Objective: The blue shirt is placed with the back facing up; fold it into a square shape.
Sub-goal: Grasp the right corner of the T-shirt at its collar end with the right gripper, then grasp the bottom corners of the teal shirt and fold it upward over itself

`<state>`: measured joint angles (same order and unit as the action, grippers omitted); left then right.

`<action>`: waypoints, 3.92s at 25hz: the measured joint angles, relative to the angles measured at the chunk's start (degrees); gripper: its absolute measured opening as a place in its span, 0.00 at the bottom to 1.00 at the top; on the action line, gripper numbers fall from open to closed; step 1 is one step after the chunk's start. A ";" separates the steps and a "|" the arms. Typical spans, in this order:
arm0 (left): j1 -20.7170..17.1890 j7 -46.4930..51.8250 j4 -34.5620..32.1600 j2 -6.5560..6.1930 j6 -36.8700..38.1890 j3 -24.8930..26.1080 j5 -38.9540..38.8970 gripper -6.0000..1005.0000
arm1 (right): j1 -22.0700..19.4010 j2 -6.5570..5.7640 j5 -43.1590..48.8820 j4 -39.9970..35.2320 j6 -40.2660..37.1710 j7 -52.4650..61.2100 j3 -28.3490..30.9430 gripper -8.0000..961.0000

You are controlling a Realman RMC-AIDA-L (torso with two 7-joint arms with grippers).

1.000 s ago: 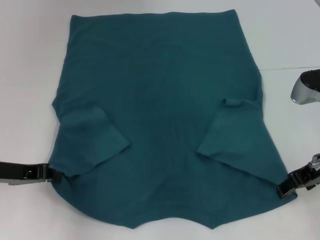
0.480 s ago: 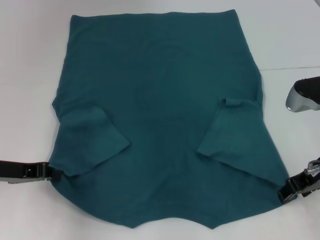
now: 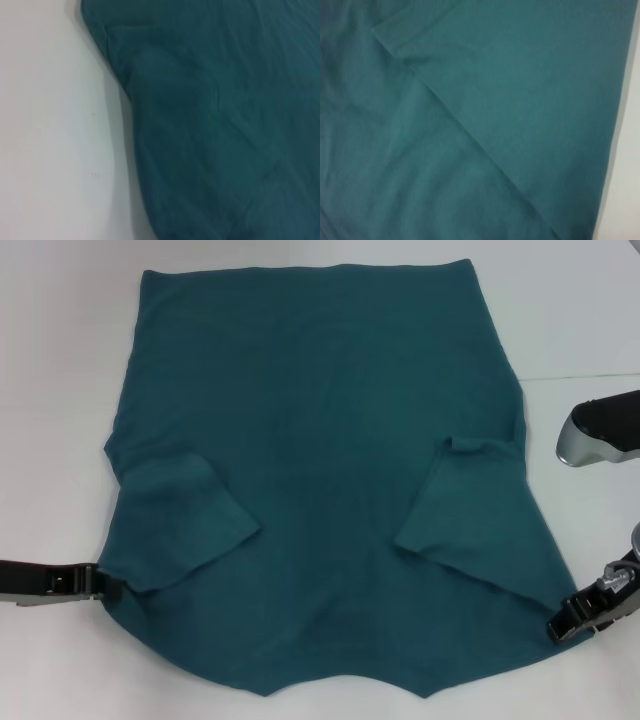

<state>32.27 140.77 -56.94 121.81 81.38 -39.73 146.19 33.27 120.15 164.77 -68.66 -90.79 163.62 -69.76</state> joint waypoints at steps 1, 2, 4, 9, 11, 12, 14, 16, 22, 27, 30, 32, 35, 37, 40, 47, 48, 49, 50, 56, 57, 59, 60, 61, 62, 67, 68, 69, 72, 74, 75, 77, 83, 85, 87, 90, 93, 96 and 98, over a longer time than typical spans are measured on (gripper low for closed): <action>0.00 0.00 0.00 0.00 0.00 0.00 0.00 0.03 | 0.07 0.00 0.08 0.18 0.00 0.07 -0.05 0.65; 0.00 0.00 0.00 0.00 0.00 0.00 0.00 0.03 | 0.09 0.00 0.18 0.38 0.00 0.30 -0.31 0.65; 0.00 0.00 -0.01 0.00 -0.03 0.00 0.00 0.03 | 0.11 -0.07 0.27 0.52 0.00 0.85 -0.99 0.65; -0.01 0.01 0.04 0.00 -0.16 0.00 0.04 0.03 | 0.22 -0.13 0.31 0.62 0.35 1.54 -2.38 0.65; -0.01 0.02 0.06 -0.02 -0.19 0.01 0.03 0.03 | 0.35 -0.03 0.30 0.78 0.69 1.54 -2.67 0.65; -0.01 0.02 0.06 -0.05 -0.22 0.01 0.03 0.03 | 0.43 -0.01 0.26 0.88 0.93 1.55 -2.72 0.65; -0.01 0.03 0.07 -0.06 -0.24 0.01 0.03 0.03 | 0.64 -0.01 0.04 1.39 1.40 1.59 -2.74 0.65; -0.02 0.03 0.08 -0.06 -0.25 0.01 0.00 0.04 | 1.09 0.00 -0.09 2.39 1.77 1.61 -2.75 0.65; -0.02 0.03 0.08 -0.09 -0.28 0.01 -0.07 0.04 | 2.32 -0.10 0.16 4.73 2.35 1.44 -2.90 0.64; -0.02 0.03 0.08 -0.09 -0.35 0.01 -0.13 0.05 | 1.85 0.01 -1.39 3.92 2.46 0.98 -2.86 0.59; -0.02 0.03 0.08 -0.09 -0.35 0.00 -0.21 0.05 | 1.78 -0.09 -1.96 3.62 2.57 0.97 -2.65 0.53; -0.07 0.03 0.08 -0.09 -0.35 0.01 -0.32 0.05 | 1.73 -0.13 -2.08 2.99 2.46 0.95 -2.64 0.45; -0.18 0.03 0.08 -0.09 -0.34 0.00 -0.37 0.05 | 1.59 -0.14 -2.16 1.68 2.22 0.86 -2.43 0.33; -0.25 0.03 0.08 -0.09 -0.35 0.00 -0.38 0.05 | 1.50 -0.20 -2.22 0.71 2.21 0.68 -1.77 0.28; -0.31 0.03 0.08 -0.04 -0.27 0.00 -0.38 0.06 | 1.45 -0.26 -3.25 -0.22 2.09 -0.28 -0.83 0.22; -0.58 0.03 0.05 -0.01 0.17 0.00 -0.38 0.06 | 1.66 -0.41 -4.20 -1.47 1.77 -4.29 0.73 0.09; -0.74 0.03 -0.31 -0.02 1.00 0.27 -0.38 0.06 | 1.85 -0.46 -4.20 -1.68 1.28 -5.49 1.39 0.09; -0.81 0.03 -0.57 -0.12 1.84 0.53 -0.35 0.06 | 2.03 -0.52 -4.20 -2.02 0.78 -6.76 2.15 0.08; -0.81 0.03 -0.68 -0.20 2.44 0.66 -0.32 0.06 | 2.18 -0.52 -4.20 -2.54 -0.08 -8.33 2.98 0.08; -0.71 0.03 -1.57 -2.49 13.96 6.41 0.43 0.07 | 4.00 -0.77 -4.07 -4.07 -8.39 -17.03 6.18 0.07; -0.81 0.03 -1.79 -2.70 15.76 7.55 0.67 0.07 | 4.39 -0.91 -3.93 -4.12 -9.82 -18.15 6.72 0.07; -1.10 0.04 -2.41 -3.00 19.29 9.04 1.75 0.07 | 5.10 -1.25 -3.73 -4.12 -12.56 -19.25 7.38 0.07; -1.44 0.16 -2.91 -3.09 21.77 9.53 2.78 0.07 | 5.42 -1.51 -3.71 -4.09 -13.95 -19.51 7.56 0.07; -1.59 0.24 -3.13 -3.09 22.73 9.55 3.25 0.07 | 5.66 -1.76 -3.69 -4.05 -15.14 -19.70 7.53 0.07; -1.81 0.36 -3.44 -3.05 24.23 9.57 4.04 0.07 | 5.82 -1.95 -3.64 -4.00 -16.41 -19.89 7.43 0.07; -2.66 0.45 -3.99 -2.60 30.10 9.16 6.70 0.08 | 6.15 -2.20 -4.07 -4.19 -22.17 -22.53 7.12 0.07; -2.80 0.28 -4.06 -2.55 30.98 9.09 7.47 0.08 | 6.15 -2.12 -4.28 -3.88 -22.77 -23.13 6.89 0.07; -2.90 0.12 -4.06 -2.54 31.55 9.03 8.03 0.08 | 6.15 -2.04 -4.36 -2.81 -23.03 -23.61 5.86 0.07; -3.21 -0.47 -3.90 -2.38 34.04 8.27 10.32 0.08 | 5.92 -1.91 -4.39 0.21 -23.28 -24.18 2.06 0.07; -3.40 -0.63 -3.94 -2.11 35.93 7.16 11.85 0.08 | 5.50 -1.66 -4.65 1.73 -23.39 -24.33 -1.02 0.07; -3.52 -0.63 -4.02 -2.01 36.39 6.74 12.45 0.09 | 5.23 -1.55 -4.90 2.04 -23.50 -24.38 -2.29 0.07; -3.80 -0.57 -4.11 -1.80 36.96 5.82 13.87 0.09 | 4.72 -1.46 -6.14 2.34 -23.75 -24.25 -4.34 0.07; -5.90 -0.57 -3.85 -0.66 37.45 2.86 17.41 0.09 | 2.78 -2.25 -10.82 2.64 -24.11 -20.74 -11.95 0.07; -6.84 -0.56 -3.75 -0.14 37.62 1.42 17.42 0.09 | 2.42 -2.75 -13.53 2.65 -24.12 -19.66 -13.59 0.07; -6.97 -0.57 -3.73 -0.02 37.65 1.12 17.42 0.10 | 2.36 -3.25 -15.94 2.89 -24.10 -18.92 -14.71 0.07; -7.29 -0.99 -3.70 0.29 37.72 1.07 16.94 0.10 | 2.33 -4.00 -18.22 2.96 -23.78 -18.39 -15.48 0.07; -7.19 -1.72 -3.70 0.15 37.74 2.83 15.19 0.10 | 2.37 -4.23 -18.44 2.51 -23.42 -19.45 -12.74 0.08; -6.70 -2.16 -3.69 -0.43 37.72 5.77 11.79 0.10 | 2.89 -4.46 -18.34 2.31 -23.25 -21.51 -6.76 0.08; -6.22 -2.34 -3.70 -1.00 37.73 7.70 9.64 0.11 | 3.52 -4.78 -18.15 2.27 -23.13 -22.94 -2.15 0.08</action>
<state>26.05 138.43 -60.64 120.82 119.11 -32.03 155.83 36.80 115.37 146.61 -66.39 -113.92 140.67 -71.91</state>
